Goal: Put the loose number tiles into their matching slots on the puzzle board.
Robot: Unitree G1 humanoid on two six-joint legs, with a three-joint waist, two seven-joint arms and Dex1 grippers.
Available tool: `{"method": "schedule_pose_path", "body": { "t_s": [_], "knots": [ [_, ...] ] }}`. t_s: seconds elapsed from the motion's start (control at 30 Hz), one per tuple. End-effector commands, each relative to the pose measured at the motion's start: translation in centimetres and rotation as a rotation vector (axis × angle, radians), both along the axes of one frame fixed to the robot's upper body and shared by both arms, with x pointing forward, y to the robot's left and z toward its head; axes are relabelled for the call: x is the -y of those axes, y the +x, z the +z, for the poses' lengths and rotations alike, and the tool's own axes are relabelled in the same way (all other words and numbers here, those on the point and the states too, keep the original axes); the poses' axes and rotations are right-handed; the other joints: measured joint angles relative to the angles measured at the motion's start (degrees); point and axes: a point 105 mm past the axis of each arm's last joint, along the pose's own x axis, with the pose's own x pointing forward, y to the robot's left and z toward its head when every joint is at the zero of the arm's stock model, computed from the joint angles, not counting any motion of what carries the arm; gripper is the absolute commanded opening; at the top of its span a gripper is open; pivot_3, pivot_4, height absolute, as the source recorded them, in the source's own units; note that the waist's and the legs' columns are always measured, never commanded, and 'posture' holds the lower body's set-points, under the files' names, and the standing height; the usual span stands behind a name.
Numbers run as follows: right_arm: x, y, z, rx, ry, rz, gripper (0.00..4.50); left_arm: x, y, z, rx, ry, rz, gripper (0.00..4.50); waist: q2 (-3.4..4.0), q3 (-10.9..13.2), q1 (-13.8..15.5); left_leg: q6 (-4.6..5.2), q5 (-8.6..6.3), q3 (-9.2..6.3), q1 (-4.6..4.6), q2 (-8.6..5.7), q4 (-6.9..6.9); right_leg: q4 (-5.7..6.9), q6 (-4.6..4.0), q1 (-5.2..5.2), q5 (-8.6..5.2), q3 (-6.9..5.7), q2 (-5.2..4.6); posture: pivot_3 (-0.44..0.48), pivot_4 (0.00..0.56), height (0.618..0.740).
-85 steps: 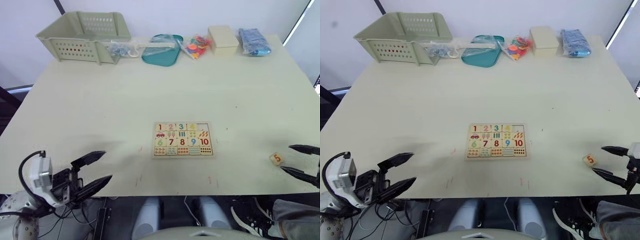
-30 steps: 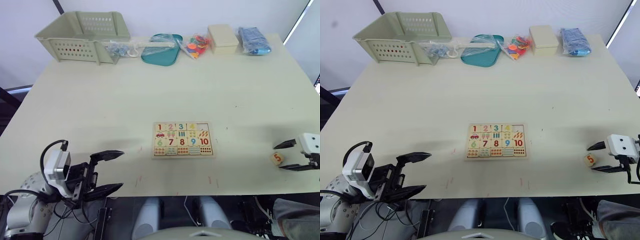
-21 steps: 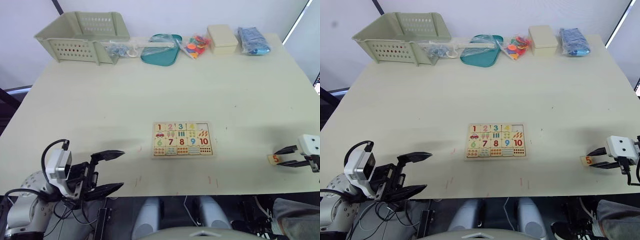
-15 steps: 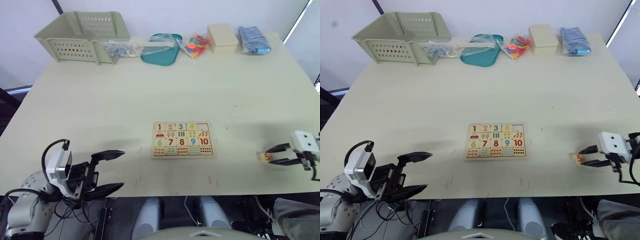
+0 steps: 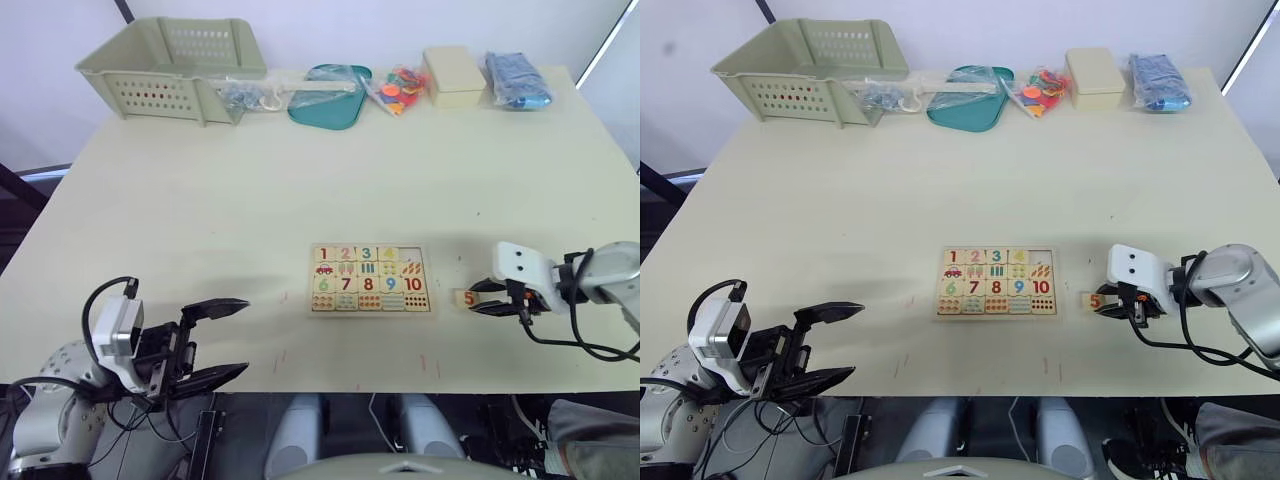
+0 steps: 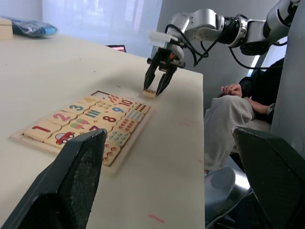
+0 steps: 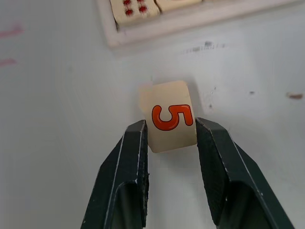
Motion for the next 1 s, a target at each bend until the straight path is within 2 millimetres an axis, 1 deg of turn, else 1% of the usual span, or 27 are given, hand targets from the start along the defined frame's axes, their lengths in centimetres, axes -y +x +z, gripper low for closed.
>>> {"method": "schedule_pose_path", "body": {
  "t_s": [0.03, 0.07, 0.1, 0.13, 0.17, 0.23, 0.33, 0.4, 0.43, 0.53, 0.67, 0.8, 0.9, 0.93, 0.97, 1.0],
  "knots": [
    [-0.3, 0.2, -0.2, -0.007, -0.007, 0.005, 0.92, 0.1, 0.0, 0.4, 0.020, 0.004, 0.001, 4.50, 0.00, 0.0, -0.2, 0.00, 0.00, 0.00, 0.01, 0.01, 0.00, 0.00, 0.00, 0.01, 0.00, 0.00, 0.00, 0.000, 0.150, 0.740],
    [-0.1, 0.3, -0.2, -0.001, -0.002, -0.006, 0.92, 0.1, 0.0, 0.4, 0.019, 0.003, 0.002, 4.50, -0.02, 0.0, -0.3, 0.00, 0.00, 0.00, 0.02, 0.01, 0.00, 0.01, 0.00, 0.01, 0.00, 0.00, 0.01, 0.000, 0.150, 0.740],
    [0.2, 0.4, -0.2, 0.009, -0.003, -0.008, 1.93, 0.2, 0.1, 0.4, 0.019, 0.002, 0.002, 4.50, -0.05, 0.0, -0.3, 0.00, 0.00, 0.01, 0.04, 0.01, 0.00, 0.01, 0.00, 0.02, 0.00, 0.01, 0.01, 0.000, 0.150, 0.740],
    [0.4, 0.5, -0.1, 0.020, 0.003, -0.009, 2.29, 0.2, 0.1, 0.4, 0.018, 0.002, 0.002, 4.50, -0.07, 0.0, -0.4, 0.00, 0.00, 0.01, 0.06, 0.01, 0.00, 0.02, 0.00, 0.03, 0.00, 0.01, 0.01, 0.000, 0.150, 0.740],
    [0.4, 0.6, 0.3, 0.035, 0.045, -0.014, 2.85, 0.2, 0.1, 0.4, 0.018, 0.001, 0.003, 4.50, -0.12, -0.1, -0.3, 0.00, 0.00, 0.02, 0.06, 0.01, 0.00, 0.02, 0.00, 0.03, 0.00, 0.02, 0.02, 0.000, 0.150, 0.740],
    [0.6, 0.4, 0.9, 0.055, 0.096, 0.003, 3.75, 0.2, 0.1, 0.5, 0.017, 0.000, 0.005, 4.50, -0.14, -0.1, -0.3, 0.00, 0.00, 0.01, 0.06, 0.01, 0.02, 0.03, 0.00, 0.05, 0.00, 0.01, 0.01, 0.000, 0.150, 0.740],
    [0.9, 0.0, 0.9, 0.079, 0.174, 0.016, 3.75, 0.2, 0.2, 0.5, 0.016, -0.002, 0.006, 4.50, -0.14, -0.1, -0.2, 0.00, 0.00, 0.01, 0.05, -0.02, 0.01, 0.03, 0.01, 0.05, 0.01, 0.00, 0.01, 0.000, 0.150, 0.740],
    [0.9, 0.1, 0.8, 0.113, 0.287, 0.037, 3.75, 0.4, 0.3, 0.6, 0.016, -0.005, 0.004, 4.50, -0.16, -0.1, -0.2, 0.00, 0.00, 0.00, 0.05, -0.02, 0.00, 0.03, 0.01, 0.04, 0.01, -0.02, 0.01, 0.000, 0.150, 0.740],
    [1.1, 0.1, 0.6, 0.109, 0.314, 0.036, 3.75, 0.4, 0.4, 0.6, 0.016, -0.005, 0.003, 4.50, -0.17, -0.1, -0.3, 0.00, 0.00, 0.00, 0.05, -0.01, 0.00, 0.03, 0.01, 0.05, 0.01, -0.03, 0.02, 0.000, 0.150, 0.740],
    [1.5, 0.3, -0.5, 0.095, 0.325, 0.038, 3.75, 0.5, 0.5, 0.7, 0.017, -0.007, -0.001, 4.50, -0.15, 0.0, -0.4, 0.00, 0.00, 0.03, 0.08, -0.01, 0.01, 0.06, 0.01, 0.06, 0.01, 0.02, 0.03, 0.000, 0.150, 0.740],
    [1.6, 0.1, -1.1, 0.063, 0.349, 0.073, 3.75, 0.3, 0.5, 0.9, 0.018, -0.006, -0.001, 4.50, -0.14, 0.0, -0.4, 0.00, 0.00, 0.05, 0.09, -0.01, 0.01, 0.06, 0.01, 0.06, 0.01, 0.04, 0.04, 0.000, 0.150, 0.740],
    [2.0, 0.0, -0.9, 0.082, 0.385, 0.111, 3.75, 0.3, 0.5, 0.9, 0.018, -0.007, -0.002, 4.50, -0.14, 0.0, -0.4, 0.00, 0.00, 0.01, 0.08, 0.00, 0.01, 0.06, 0.01, 0.06, 0.01, 0.00, 0.04, 0.000, 0.150, 0.740],
    [1.7, 0.2, -0.7, 0.072, 0.431, 0.106, 3.75, 0.4, 0.4, 0.8, 0.016, -0.009, -0.002, 4.50, -0.14, 0.0, -0.4, 0.00, 0.00, 0.03, 0.09, 0.00, 0.01, 0.06, 0.01, 0.06, 0.01, 0.02, 0.04, 0.000, 0.150, 0.740],
    [1.5, 0.2, -0.7, 0.071, 0.443, 0.105, 3.52, 0.5, 0.4, 0.8, 0.016, -0.011, -0.002, 4.50, -0.14, 0.0, -0.4, 0.00, 0.00, 0.02, 0.09, 0.00, 0.01, 0.06, 0.01, 0.06, 0.01, 0.02, 0.04, 0.000, 0.150, 0.740],
    [1.4, 0.3, -0.8, 0.069, 0.450, 0.103, 3.18, 0.5, 0.4, 0.8, 0.015, -0.011, -0.002, 4.50, -0.14, 0.0, -0.4, 0.00, 0.00, 0.02, 0.09, 0.01, 0.01, 0.06, 0.01, 0.06, 0.01, 0.03, 0.04, 0.000, 0.150, 0.740],
    [1.3, 0.3, -1.0, 0.069, 0.450, 0.103, 3.13, 0.5, 0.4, 0.9, 0.015, -0.012, -0.002, 4.50, -0.14, 0.0, -0.4, 0.00, 0.00, 0.02, 0.09, 0.01, 0.01, 0.06, 0.01, 0.06, 0.01, 0.03, 0.04, 0.000, 0.150, 0.740]
  ]
}}
